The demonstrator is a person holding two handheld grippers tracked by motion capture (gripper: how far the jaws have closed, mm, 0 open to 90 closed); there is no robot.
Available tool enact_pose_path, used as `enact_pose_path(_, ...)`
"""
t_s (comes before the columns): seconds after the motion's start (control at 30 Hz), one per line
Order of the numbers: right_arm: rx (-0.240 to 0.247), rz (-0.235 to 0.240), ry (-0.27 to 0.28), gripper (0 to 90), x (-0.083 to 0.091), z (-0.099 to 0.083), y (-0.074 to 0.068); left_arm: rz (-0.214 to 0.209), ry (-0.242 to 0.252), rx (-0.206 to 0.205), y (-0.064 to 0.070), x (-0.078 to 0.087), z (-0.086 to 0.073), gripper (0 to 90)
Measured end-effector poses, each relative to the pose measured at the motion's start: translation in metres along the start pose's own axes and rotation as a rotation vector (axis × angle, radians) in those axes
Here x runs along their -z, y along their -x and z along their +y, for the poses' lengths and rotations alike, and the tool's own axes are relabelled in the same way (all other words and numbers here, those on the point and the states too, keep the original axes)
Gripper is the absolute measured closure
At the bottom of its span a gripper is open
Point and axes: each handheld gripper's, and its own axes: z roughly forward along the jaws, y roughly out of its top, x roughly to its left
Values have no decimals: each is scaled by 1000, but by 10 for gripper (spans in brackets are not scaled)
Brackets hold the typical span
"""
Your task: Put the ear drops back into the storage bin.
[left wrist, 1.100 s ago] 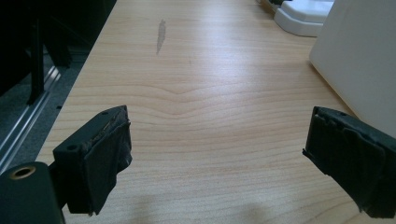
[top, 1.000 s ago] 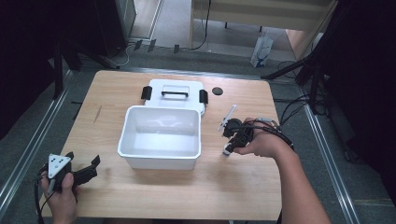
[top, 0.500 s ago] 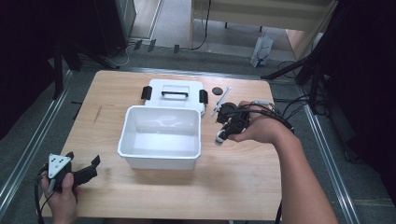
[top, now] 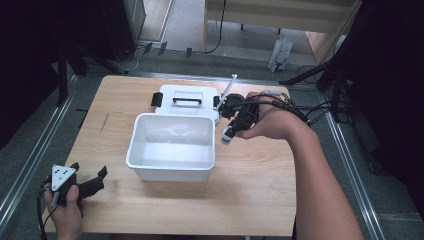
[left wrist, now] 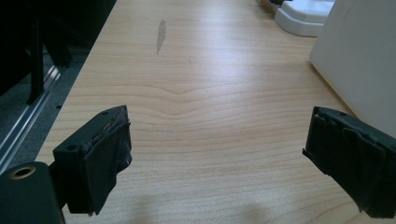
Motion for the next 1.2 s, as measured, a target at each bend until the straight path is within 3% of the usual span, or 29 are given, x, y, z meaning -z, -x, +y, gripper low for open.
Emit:
enact_pose_path(0.27, 47, 9, 21, 721, 7, 29, -10, -1, 0, 0, 0, 0, 0, 78)
enact_pose_path(0.37, 70, 17, 28, 722, 4, 38, -14, -1, -1, -1, 0, 0, 0, 78)
enact_pose_path(0.53, 103, 20, -5, 721, -10, 48, -18, -3, -1, 0, 0, 0, 0, 78)
enact_pose_path(0.77, 100, 31, -16, 722, -25, 47, -17, -5, -2, -2, -1, 0, 0, 78)
enact_pose_path(1.2, 144, 31, -49, 721, -58, 41, -16, -4, -1, 1, 0, 0, 0, 78)
